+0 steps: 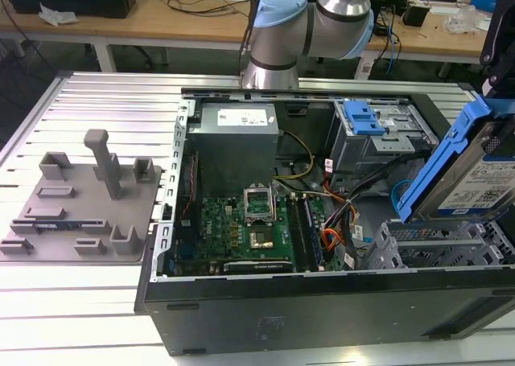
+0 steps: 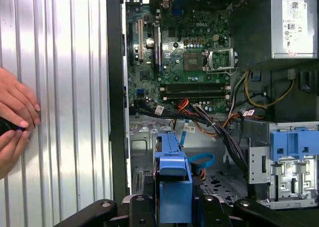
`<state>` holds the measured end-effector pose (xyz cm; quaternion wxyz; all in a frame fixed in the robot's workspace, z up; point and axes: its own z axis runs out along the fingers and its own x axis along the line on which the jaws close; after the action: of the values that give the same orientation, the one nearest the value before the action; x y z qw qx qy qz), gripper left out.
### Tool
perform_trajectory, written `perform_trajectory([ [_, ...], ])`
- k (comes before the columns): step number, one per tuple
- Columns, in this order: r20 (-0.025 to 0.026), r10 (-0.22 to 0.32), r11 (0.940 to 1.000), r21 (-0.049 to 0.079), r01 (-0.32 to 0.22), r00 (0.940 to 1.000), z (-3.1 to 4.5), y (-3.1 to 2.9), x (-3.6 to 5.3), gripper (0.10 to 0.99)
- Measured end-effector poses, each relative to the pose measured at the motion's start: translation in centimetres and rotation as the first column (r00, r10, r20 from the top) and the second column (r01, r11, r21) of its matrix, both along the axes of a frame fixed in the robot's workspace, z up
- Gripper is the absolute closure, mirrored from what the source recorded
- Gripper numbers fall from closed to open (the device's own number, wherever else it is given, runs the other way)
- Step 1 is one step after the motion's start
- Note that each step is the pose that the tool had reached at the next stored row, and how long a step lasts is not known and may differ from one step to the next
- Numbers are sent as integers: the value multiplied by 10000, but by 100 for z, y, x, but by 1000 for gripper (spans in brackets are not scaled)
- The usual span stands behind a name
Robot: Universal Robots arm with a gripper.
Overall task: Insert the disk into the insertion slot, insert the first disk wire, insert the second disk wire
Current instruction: 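Insert the disk into the insertion slot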
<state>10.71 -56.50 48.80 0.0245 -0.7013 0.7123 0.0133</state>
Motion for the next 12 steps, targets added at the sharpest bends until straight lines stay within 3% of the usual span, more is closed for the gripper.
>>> perform_trajectory([
  [5,-75,-43,10000,-63,43,10000,-23,67,28,722],
  [12,-205,-68,9999,-141,65,9998,-62,104,70,722],
])
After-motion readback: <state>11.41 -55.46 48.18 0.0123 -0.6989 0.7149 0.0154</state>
